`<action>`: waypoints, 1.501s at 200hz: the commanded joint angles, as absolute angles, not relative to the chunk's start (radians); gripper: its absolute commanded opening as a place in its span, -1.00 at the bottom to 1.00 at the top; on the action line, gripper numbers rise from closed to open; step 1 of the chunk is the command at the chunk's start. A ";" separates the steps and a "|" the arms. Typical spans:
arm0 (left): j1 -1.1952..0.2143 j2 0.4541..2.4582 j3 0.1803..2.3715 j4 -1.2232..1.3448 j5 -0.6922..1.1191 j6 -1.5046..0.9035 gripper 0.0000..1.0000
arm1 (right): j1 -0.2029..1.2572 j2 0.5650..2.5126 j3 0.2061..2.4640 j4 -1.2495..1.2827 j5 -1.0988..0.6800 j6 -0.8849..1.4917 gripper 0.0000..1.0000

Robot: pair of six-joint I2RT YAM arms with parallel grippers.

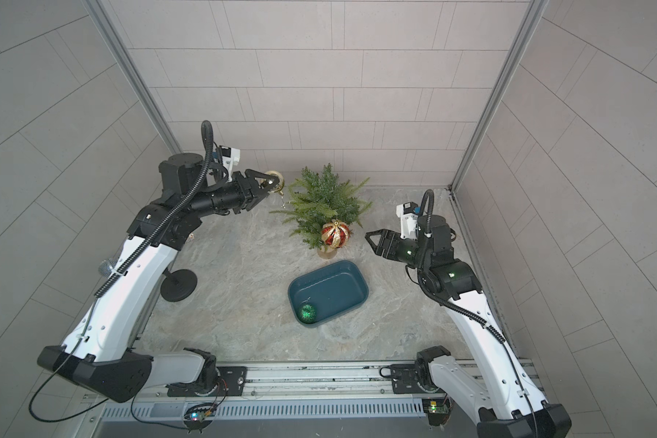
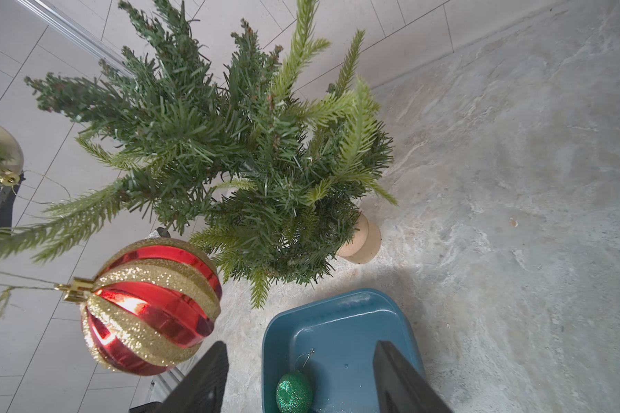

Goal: Decorate the small christmas tree with ornaments
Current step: Pick up the ornament from the center of the board, then hang an ornament on the christmas tree.

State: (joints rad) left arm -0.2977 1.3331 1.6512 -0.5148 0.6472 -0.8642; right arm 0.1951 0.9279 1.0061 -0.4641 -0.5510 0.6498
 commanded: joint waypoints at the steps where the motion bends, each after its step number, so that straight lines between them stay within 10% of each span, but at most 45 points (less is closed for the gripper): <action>1: -0.311 1.306 1.661 -0.480 0.656 -0.873 0.11 | 0.191 0.908 1.003 -0.458 -0.543 0.637 0.35; 300: -0.448 1.365 1.676 -0.512 0.540 -0.827 0.09 | 0.183 0.881 0.976 -0.450 -0.555 0.644 0.36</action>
